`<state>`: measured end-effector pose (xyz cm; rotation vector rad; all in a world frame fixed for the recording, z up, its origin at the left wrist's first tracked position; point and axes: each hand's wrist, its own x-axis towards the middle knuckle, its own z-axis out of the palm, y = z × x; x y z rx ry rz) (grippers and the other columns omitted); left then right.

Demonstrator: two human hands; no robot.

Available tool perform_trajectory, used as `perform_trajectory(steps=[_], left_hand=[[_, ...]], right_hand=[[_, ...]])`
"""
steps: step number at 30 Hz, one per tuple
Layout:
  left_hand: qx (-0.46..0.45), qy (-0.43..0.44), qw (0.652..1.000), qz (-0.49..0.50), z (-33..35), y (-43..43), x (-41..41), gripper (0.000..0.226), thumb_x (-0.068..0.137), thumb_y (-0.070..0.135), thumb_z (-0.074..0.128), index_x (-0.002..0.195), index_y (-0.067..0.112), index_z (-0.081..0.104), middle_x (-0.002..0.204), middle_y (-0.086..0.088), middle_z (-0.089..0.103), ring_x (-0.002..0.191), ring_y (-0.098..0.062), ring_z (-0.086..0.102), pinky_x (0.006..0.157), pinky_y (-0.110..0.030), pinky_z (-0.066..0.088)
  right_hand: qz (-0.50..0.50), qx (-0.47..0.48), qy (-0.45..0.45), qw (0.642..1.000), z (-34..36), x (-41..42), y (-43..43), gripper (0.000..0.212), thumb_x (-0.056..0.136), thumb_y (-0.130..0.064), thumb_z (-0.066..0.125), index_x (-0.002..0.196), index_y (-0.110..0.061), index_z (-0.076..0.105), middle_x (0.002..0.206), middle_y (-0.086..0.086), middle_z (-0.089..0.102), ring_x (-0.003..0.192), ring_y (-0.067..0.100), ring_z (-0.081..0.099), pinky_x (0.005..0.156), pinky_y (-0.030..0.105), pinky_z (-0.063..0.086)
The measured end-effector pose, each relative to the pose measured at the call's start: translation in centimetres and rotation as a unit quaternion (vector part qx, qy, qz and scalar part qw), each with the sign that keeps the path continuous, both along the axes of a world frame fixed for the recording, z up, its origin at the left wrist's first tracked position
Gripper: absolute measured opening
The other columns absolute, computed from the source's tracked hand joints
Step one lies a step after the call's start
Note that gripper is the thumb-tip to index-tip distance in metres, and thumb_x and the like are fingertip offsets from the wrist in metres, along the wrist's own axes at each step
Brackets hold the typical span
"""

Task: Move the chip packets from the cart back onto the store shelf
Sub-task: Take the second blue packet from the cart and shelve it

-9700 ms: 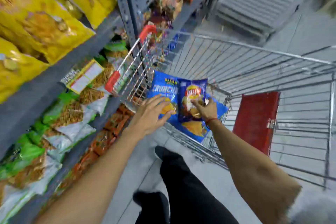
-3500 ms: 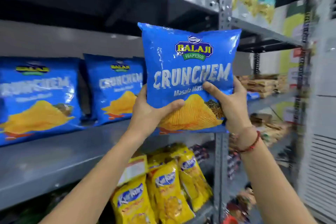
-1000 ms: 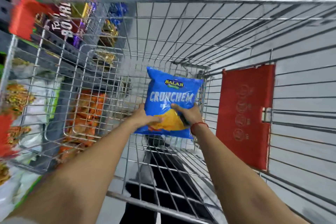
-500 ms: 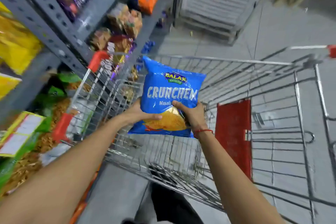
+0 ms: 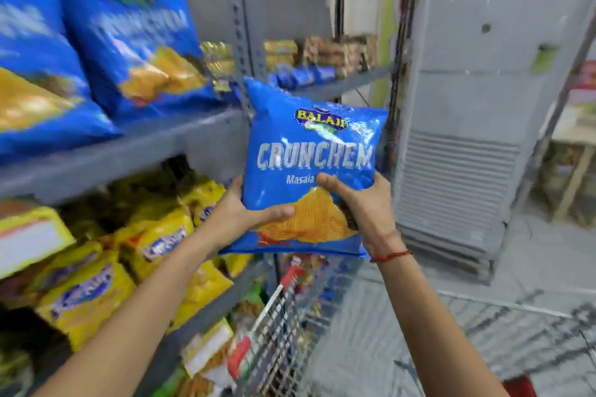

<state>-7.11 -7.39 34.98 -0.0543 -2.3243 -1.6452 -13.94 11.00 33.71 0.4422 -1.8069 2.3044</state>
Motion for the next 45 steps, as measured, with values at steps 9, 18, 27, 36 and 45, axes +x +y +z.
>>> perform_trajectory(steps=[9,18,27,36,45], left_hand=[[-0.065,0.18,0.966,0.176,12.9,-8.0,12.2,0.084,0.039,0.057,0.083,0.114,0.036,0.052,0.115,0.013,0.066,0.106,-0.007,0.061,0.092,-0.036,0.051],[-0.097,0.221,0.914,0.328,17.9,-16.0,25.0,0.084,0.045,0.049,0.086,0.118,0.029,0.049,0.113,0.014,0.065,0.103,-0.003,0.062,0.082,-0.02,0.053],[-0.054,0.212,0.881,0.419,15.7,-22.8,31.9,0.081,0.042,0.041,0.087,0.114,0.032,0.05,0.117,0.007,0.064,0.103,-0.005,0.063,0.079,-0.024,0.055],[-0.008,0.13,0.888,0.441,12.8,-26.9,32.0,0.097,0.044,0.042,0.086,0.128,0.022,0.043,0.123,0.002,0.061,0.108,-0.012,0.061,0.091,-0.036,0.053],[0.029,0.087,0.888,0.451,11.8,-28.3,31.6,0.1,0.042,0.047,0.086,0.128,0.02,0.042,0.118,0.002,0.063,0.1,-0.012,0.065,0.08,-0.028,0.056]], right_hand=[[0.14,-0.069,0.171,0.973,15.5,7.8,-9.8,0.047,0.038,-0.036,0.084,0.079,-0.018,0.071,0.071,-0.012,0.076,0.073,0.007,0.072,0.067,0.02,0.057],[0.292,-0.089,0.23,0.924,21.0,15.4,-23.2,0.043,0.048,-0.028,0.089,0.087,-0.019,0.072,0.087,-0.004,0.078,0.083,0.012,0.074,0.076,0.032,0.057],[0.372,-0.037,0.213,0.903,19.7,20.8,-33.7,0.047,0.051,-0.035,0.09,0.09,-0.017,0.069,0.089,-0.004,0.076,0.086,0.012,0.071,0.083,0.038,0.057],[0.389,0.008,0.193,0.901,16.9,21.1,-37.5,0.031,0.062,-0.024,0.087,0.073,-0.03,0.058,0.079,-0.016,0.065,0.078,0.0,0.062,0.068,0.015,0.046],[0.363,0.046,0.169,0.915,15.1,20.5,-40.1,0.046,0.057,-0.049,0.084,0.093,-0.025,0.067,0.094,-0.007,0.073,0.1,0.02,0.065,0.093,0.039,0.052]])
